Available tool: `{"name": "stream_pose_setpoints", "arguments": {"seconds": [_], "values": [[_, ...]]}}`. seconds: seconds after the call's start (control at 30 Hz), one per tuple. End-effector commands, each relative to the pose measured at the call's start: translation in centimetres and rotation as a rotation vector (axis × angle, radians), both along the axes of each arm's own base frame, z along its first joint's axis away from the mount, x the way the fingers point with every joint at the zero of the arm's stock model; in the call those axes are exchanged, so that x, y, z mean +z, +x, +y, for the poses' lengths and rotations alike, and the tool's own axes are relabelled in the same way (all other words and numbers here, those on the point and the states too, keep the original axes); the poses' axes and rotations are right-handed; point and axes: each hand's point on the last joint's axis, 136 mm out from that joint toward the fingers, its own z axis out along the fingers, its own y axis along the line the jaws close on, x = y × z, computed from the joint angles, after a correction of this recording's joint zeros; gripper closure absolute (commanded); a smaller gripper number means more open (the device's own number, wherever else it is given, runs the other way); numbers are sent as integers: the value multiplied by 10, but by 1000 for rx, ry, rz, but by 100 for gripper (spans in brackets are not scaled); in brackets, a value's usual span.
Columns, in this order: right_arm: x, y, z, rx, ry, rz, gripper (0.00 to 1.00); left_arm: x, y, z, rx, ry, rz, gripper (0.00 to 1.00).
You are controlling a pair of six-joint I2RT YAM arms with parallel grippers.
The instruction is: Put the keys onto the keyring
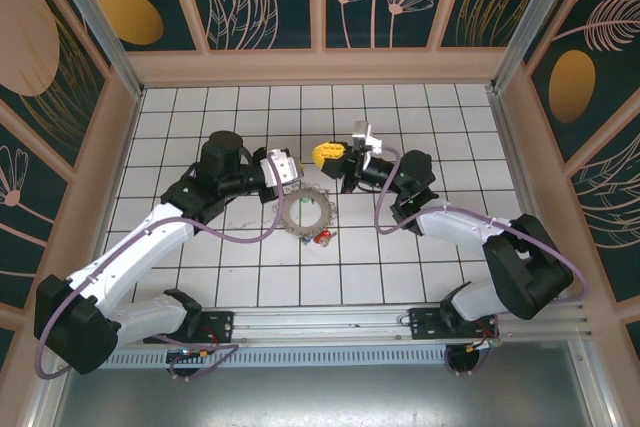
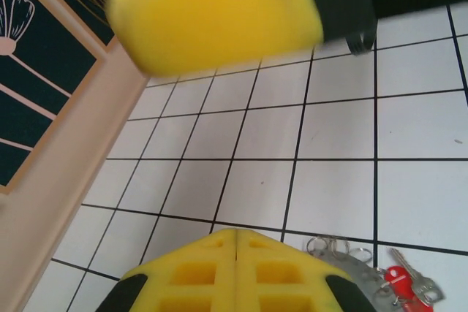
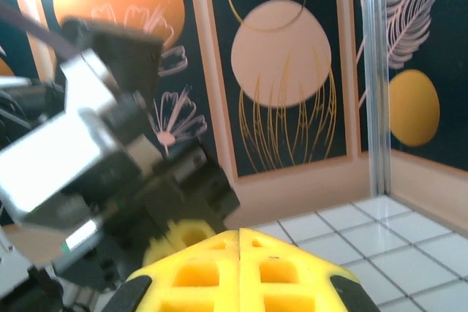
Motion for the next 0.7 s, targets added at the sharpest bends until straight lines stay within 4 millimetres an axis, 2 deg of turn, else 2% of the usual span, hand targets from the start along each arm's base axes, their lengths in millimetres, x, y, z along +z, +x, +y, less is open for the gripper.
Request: {"name": "stream_pose_setpoints", "arguments": {"seconds": [0.0,0.13,0.2,0.23,0.3,0.33,0.47,0.57,0.67], "values": [[-19,1,4,9,-175,-92,100,8,-4,1,-17,5,-17,100],[-43,22,-13,-81,-321,-92,97,7,6,11,67,-4,-19,100],[-48,49,-38,-201,-334,-38,82,3,14,18,128,-18,6,100],[-51,62,-49,-268,-338,-4,74,1,21,22,172,-36,22,97],[-58,89,-69,-412,-356,92,60,-6,29,26,228,-65,53,74],[-72,99,-75,-453,-404,158,60,-9,33,27,260,-85,73,66],[-114,113,-66,-422,-579,343,57,-21,63,48,473,-189,207,58],[-134,112,-51,-385,-616,395,56,-33,85,67,649,-277,335,55],[-151,116,-40,-376,-616,462,55,-47,96,72,745,-303,448,54]]}}
